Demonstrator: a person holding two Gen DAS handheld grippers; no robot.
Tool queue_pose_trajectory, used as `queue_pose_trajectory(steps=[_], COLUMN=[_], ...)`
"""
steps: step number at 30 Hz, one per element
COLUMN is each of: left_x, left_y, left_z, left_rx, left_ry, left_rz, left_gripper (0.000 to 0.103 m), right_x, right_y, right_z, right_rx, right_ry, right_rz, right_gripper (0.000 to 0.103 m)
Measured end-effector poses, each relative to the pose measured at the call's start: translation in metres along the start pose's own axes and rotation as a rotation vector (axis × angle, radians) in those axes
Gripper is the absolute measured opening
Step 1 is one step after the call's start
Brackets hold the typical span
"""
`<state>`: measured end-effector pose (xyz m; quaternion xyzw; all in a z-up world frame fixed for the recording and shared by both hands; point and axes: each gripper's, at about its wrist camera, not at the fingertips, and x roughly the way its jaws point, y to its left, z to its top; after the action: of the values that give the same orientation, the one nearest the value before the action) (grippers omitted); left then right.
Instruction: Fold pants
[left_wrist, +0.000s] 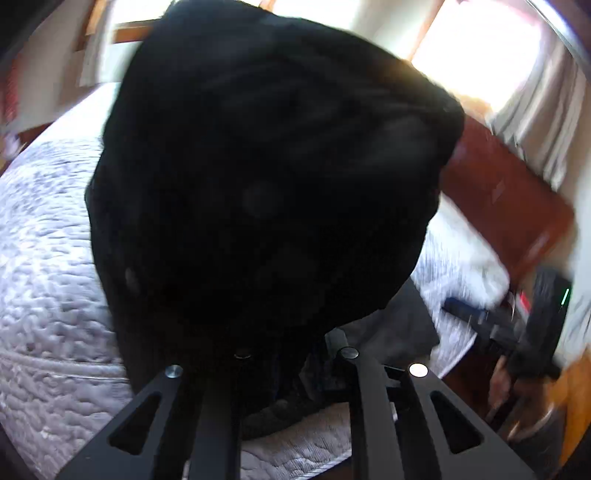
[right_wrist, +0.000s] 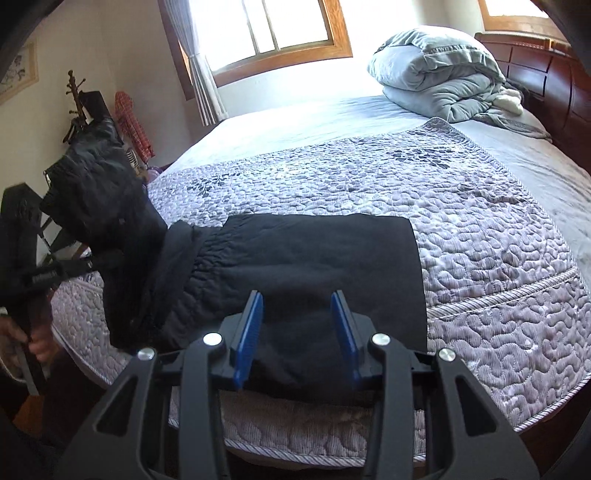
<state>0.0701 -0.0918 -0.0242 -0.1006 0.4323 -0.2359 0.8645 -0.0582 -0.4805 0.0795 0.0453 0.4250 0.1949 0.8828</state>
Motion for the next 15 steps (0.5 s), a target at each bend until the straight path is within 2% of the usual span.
queue_pose_trajectory(steps=[3,6,8,10,13,15], left_x=[0.034,0.051,0.048,0.036,0.012,-0.002], left_y=[-0.022,-0.030,-0.035,-0.039,-0.027,-0.012], left_z=[-0.013,-0.021,-0.023,-0.022,-0.025,-0.026], left_rx=[0.090,0.103,0.108,0.095,0.051,0.014], left_ry=[0.117,0.185,0.179,0.164,0.127,0.107], left_rz=[0.001,-0.014,-0.026,-0.051,-0.073,-0.057], left_gripper=[0.014,0.014,0.015,0.015,0.015,0.015], right_x=[0.003,0.008,0.010,0.014,0.017,0.022], right_y=[-0.008,-0.015,-0.020,-0.023,-0.019,-0.016], right_z=[0.003,0.004,0.004,0.004,0.007,0.009], right_rx=[0.045,0.102,0.143,0.173,0.181,0.197], right_ry=[-0.004,-0.005,-0.006,-0.001,0.003,0.012], right_rz=[0.025,0.049,0.071,0.091,0.119,0.155], right_gripper=[0.039,0.039,0.039,0.047,0.051,0.055])
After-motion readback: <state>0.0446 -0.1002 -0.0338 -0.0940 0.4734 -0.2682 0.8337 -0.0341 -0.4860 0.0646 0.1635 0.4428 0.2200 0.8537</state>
